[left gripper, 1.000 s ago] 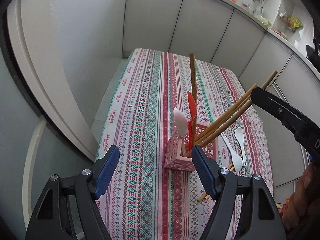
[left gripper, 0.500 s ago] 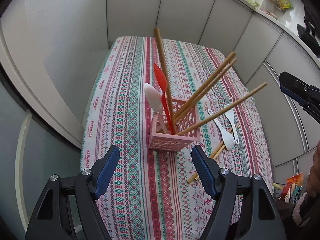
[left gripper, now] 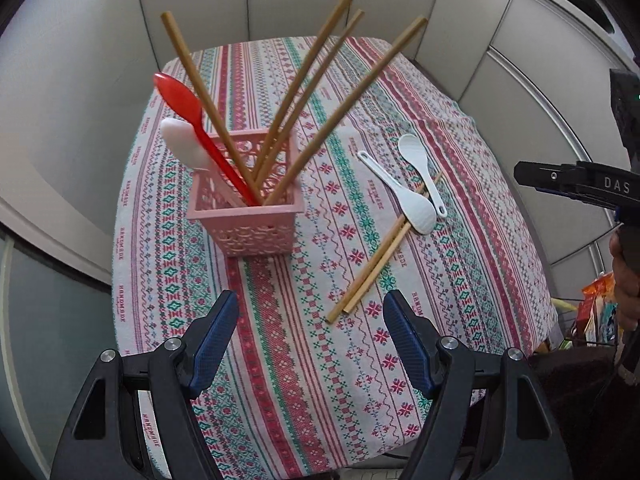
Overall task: Organize utensils
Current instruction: 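Reach the left gripper down and grasp a white rice paddle handle, then lift the paddle with the left gripper while the right gripper grasps the other white paddle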
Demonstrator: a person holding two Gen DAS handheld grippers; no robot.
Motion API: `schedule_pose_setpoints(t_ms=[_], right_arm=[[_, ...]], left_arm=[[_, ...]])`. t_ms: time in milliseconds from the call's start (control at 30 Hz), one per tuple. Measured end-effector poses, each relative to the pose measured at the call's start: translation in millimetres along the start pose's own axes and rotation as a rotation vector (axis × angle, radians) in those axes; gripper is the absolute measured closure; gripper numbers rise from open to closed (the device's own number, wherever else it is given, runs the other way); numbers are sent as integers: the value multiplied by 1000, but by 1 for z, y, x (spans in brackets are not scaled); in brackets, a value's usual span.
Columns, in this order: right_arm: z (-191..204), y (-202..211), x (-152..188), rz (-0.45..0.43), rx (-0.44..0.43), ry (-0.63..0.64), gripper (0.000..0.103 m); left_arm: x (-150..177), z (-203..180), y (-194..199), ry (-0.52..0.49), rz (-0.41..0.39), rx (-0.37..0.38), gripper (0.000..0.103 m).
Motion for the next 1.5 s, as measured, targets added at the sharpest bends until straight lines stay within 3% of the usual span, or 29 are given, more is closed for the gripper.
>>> schedule_pose_setpoints(t_ms=[333, 500, 633, 767, 833, 1033, 1367, 1433, 1500], right_arm=[[-51, -14, 8, 55, 43, -69, 40], [-69, -16, 7, 63, 48, -91, 40], [-82, -19, 6, 67, 48, -108, 39], [-96, -23, 3, 71, 48, -144, 39], [-102, -25, 1, 76, 47, -166, 39], [-109, -37, -4, 94, 36, -201, 39], [-115, -56, -12, 119, 47, -213, 39], [-116, -59, -14, 121, 48, -221, 39], [-117, -61, -16, 122, 51, -230, 39]], left_arm=[[9, -85, -47, -128, 94, 52, 27], [-5, -112, -72, -96, 105, 68, 32], [-27, -111, -96, 19, 96, 56, 41], [-58, -103, -122, 119, 52, -8, 49], [-74, -96, -134, 154, 39, -38, 57], [-105, -66, -164, 297, 45, -75, 68], [-131, -56, -186, 304, 38, -74, 74], [-133, -58, -187, 284, 39, -80, 83], [-135, -58, -189, 264, 42, -81, 85]])
Point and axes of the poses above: each gripper's, at about its wrist camera, not at the fingertips, and y roughly against the way its jaws point, z to its left, x to its underside, the point moved 5 cm from there along -y, roughly the way its jaws point, and after that the axes turned 4 degrees about -z, right-handed, at the moved point
